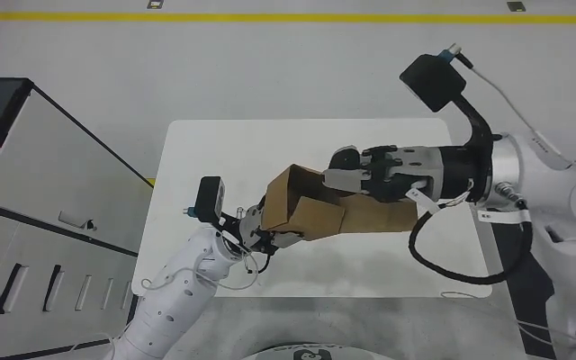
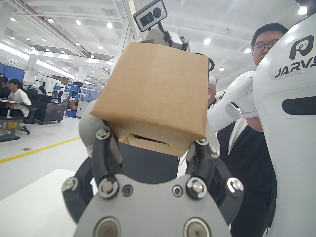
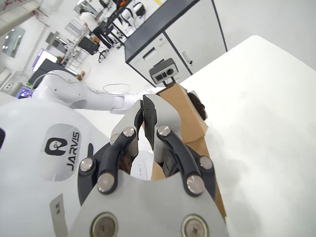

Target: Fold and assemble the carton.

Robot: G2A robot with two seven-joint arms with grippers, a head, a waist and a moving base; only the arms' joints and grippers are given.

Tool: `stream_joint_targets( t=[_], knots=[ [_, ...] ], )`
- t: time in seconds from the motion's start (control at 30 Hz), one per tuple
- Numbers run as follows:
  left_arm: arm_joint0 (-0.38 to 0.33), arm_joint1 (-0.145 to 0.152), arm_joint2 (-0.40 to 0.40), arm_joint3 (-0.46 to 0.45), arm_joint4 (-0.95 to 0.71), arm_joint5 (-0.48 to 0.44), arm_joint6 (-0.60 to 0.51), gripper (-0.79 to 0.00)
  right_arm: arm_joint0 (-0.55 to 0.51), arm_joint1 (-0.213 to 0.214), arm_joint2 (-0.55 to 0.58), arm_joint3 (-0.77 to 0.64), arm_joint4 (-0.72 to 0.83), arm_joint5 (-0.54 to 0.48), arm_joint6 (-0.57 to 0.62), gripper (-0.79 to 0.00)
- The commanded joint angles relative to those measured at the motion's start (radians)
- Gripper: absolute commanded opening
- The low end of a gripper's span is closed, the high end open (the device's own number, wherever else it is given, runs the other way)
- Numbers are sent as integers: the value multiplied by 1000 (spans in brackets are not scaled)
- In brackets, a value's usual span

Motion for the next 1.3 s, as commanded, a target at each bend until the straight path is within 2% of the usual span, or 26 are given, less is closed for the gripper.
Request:
stream_joint_targets(
  t=[0.0, 0.27, 0.37, 0.57, 1.27],
  knots=[
    [1, 0, -1, -1, 0, 0, -1, -785, 0, 0, 0, 0, -5, 3, 1, -785],
    [-3, 0, 4, -9, 4, 0, -3, -785, 0, 0, 0, 0, -5, 3, 1, -785],
    [-1, 0, 6, -15, -2, 14, -14, -785, -15, 4, 10, -28, -105, -16, -42, -785],
    [4, -1, 7, -30, -38, 25, -54, -785, -29, 13, 24, -57, -200, -12, -29, -785],
    [2, -10, 7, -31, -56, 19, -82, -785, -5, 17, -42, -37, -245, -17, 3, -785]
  ],
)
